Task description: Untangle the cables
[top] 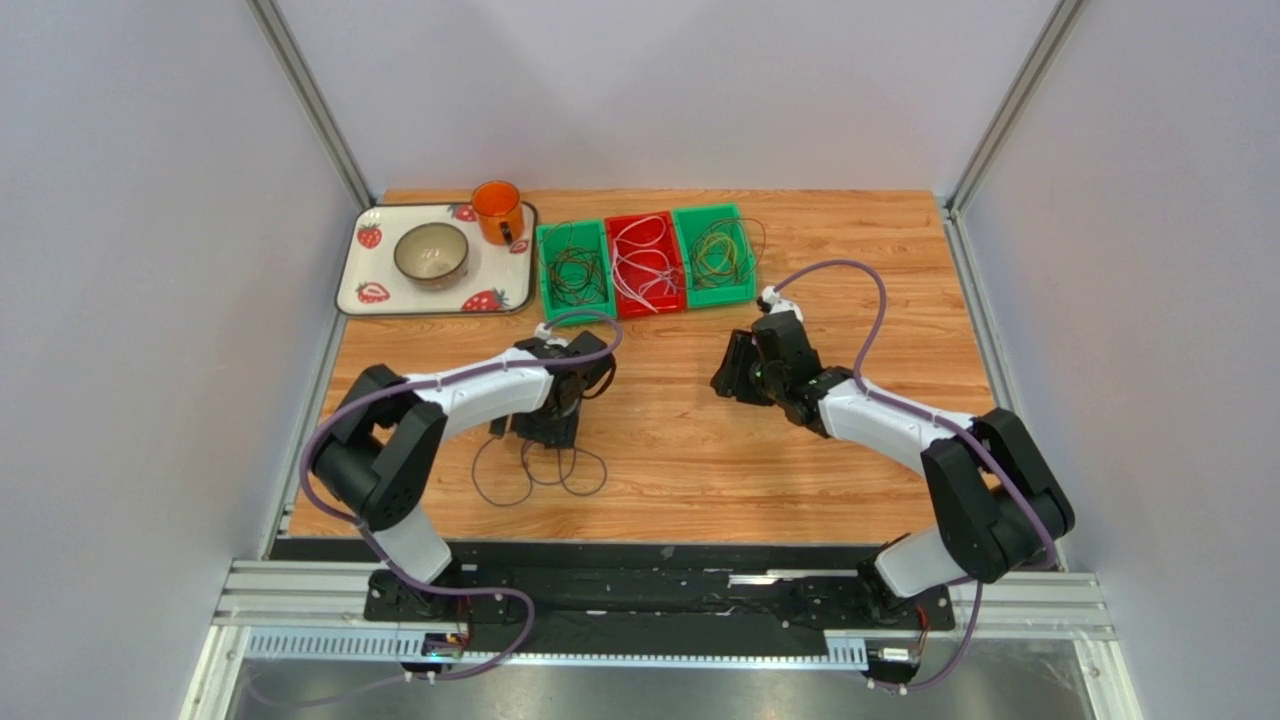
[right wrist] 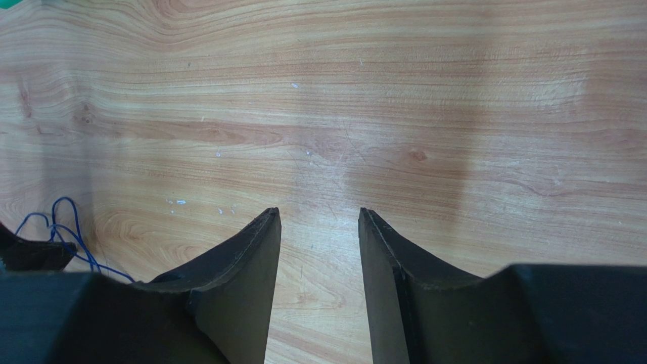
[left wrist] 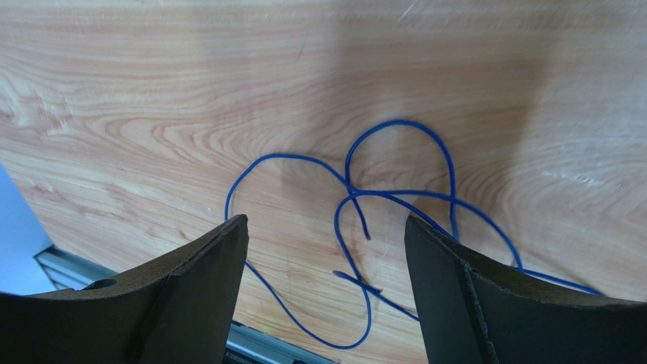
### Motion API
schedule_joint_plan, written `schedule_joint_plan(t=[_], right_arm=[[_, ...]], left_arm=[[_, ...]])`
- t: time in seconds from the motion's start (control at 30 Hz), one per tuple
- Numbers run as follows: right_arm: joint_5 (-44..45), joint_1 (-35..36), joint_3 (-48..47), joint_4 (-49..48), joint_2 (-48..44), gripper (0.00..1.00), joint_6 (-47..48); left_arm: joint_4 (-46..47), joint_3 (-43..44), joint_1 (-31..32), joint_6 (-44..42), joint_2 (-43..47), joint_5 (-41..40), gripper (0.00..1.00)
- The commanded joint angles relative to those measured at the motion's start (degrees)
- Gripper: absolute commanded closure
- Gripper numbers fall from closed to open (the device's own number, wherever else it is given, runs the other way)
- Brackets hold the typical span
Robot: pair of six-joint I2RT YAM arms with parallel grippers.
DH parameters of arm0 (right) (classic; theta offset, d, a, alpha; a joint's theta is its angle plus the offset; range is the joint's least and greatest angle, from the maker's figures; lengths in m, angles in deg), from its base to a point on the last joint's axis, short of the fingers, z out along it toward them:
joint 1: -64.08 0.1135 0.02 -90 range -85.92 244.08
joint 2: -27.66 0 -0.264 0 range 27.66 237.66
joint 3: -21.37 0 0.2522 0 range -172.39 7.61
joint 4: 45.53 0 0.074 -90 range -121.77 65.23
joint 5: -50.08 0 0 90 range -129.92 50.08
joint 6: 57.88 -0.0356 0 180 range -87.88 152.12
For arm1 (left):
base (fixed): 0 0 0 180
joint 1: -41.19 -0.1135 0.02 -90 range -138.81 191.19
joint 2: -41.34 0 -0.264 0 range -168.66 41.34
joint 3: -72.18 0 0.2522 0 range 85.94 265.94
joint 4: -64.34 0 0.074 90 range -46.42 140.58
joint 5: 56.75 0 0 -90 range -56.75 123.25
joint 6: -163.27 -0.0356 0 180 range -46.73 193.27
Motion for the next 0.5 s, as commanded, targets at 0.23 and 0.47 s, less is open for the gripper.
schedule_joint_plan(t=[0.23, 0.47], right_arm=[[0.31, 0.17, -0.01, -2.17, 0.46, 0.53, 0.67], [0.22, 0.16, -0.19, -2.17, 0.81, 0.53, 0.67]], left_arm=[[8.60, 7.82, -5.33, -6.30, -7.06, 6.02, 0.20], [20.47, 2.47, -10.70, -8.77, -2.67, 16.13, 0.27]])
